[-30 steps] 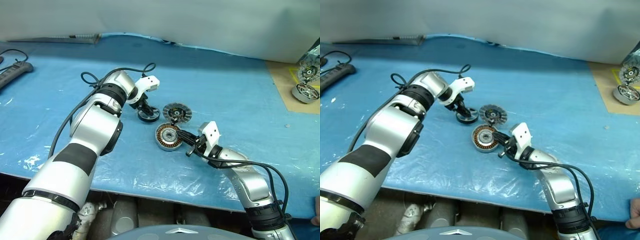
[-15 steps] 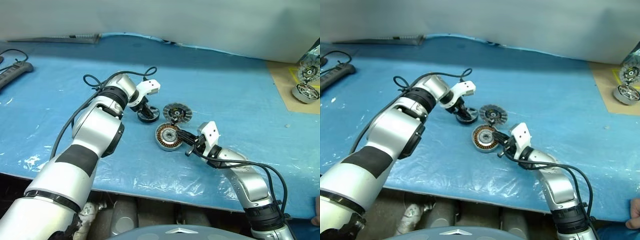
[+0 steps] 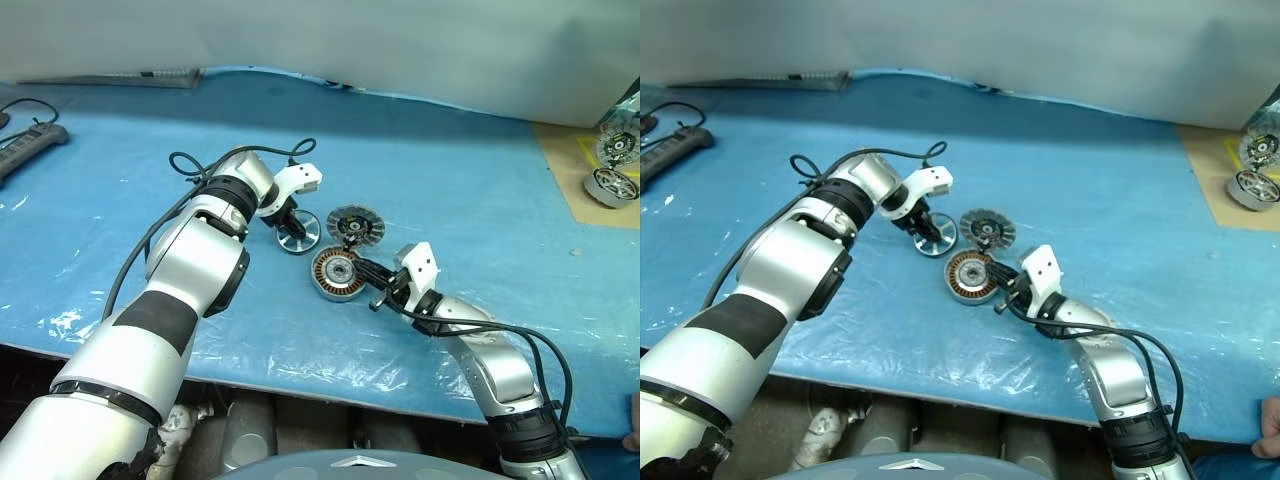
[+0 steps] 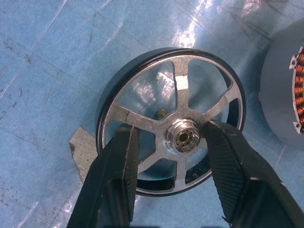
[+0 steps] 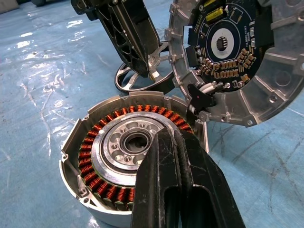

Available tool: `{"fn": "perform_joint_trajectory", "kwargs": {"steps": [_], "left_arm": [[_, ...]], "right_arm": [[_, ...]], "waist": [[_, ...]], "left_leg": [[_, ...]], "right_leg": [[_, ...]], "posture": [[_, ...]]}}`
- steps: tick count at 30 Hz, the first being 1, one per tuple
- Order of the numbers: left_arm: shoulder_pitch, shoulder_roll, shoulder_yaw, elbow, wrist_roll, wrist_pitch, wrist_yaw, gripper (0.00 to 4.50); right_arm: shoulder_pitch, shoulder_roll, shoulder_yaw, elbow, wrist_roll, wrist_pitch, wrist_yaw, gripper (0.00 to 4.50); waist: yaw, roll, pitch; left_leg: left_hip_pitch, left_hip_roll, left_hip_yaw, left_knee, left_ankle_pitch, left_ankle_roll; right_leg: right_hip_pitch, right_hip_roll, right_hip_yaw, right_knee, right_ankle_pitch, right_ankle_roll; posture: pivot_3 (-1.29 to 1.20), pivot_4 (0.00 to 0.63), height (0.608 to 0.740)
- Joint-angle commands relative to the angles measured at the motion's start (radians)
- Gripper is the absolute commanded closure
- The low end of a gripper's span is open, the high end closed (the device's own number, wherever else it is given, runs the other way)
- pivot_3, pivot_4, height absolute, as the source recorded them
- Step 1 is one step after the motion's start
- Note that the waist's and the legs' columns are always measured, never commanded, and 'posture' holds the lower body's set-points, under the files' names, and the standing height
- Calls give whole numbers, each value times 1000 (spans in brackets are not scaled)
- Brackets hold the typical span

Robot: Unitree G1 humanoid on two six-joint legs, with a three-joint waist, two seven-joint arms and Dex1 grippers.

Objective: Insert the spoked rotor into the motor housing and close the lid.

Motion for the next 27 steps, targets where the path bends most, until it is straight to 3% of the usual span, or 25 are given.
{"fn": "perform_joint_trajectory", "kwargs": {"steps": [1,8,19,23,27], "left_arm": [[2,5,-8,-9,10,-11,0,2700],[-19,57,20,-19,-15,-8,-46,2700],[19,266,25,-124,-47,-6,-261,2700],[120,351,31,-317,-91,10,-371,2700],[286,428,43,-649,-187,64,-401,2700]], "right_arm": [[-6,-1,-10,-19,11,-2,5,4500],[-3,-1,-14,-22,9,-5,1,4500],[66,-2,-54,-67,31,-61,2,4500],[103,-8,-93,-68,40,-118,15,4500],[150,-22,-138,-58,66,-164,48,4500]], "waist": [[0,0,0],[-4,1,2],[-2,2,6],[-2,3,7],[-2,4,8]], "left_leg": [[0,0,0,0,0,0],[0,0,0,0,0,0],[-1,0,0,-3,0,0],[-1,1,0,-4,0,0],[-1,1,1,-4,0,0]], "right_leg": [[0,0,0,0,0,0],[0,0,0,0,0,0],[-1,1,-1,-2,0,0],[-1,1,-1,-2,-1,-2],[-2,0,-1,-2,-2,-4]], "posture": [[0,150,740],[0,150,740],[0,150,740],[0,150,740],[0,150,740]]}}
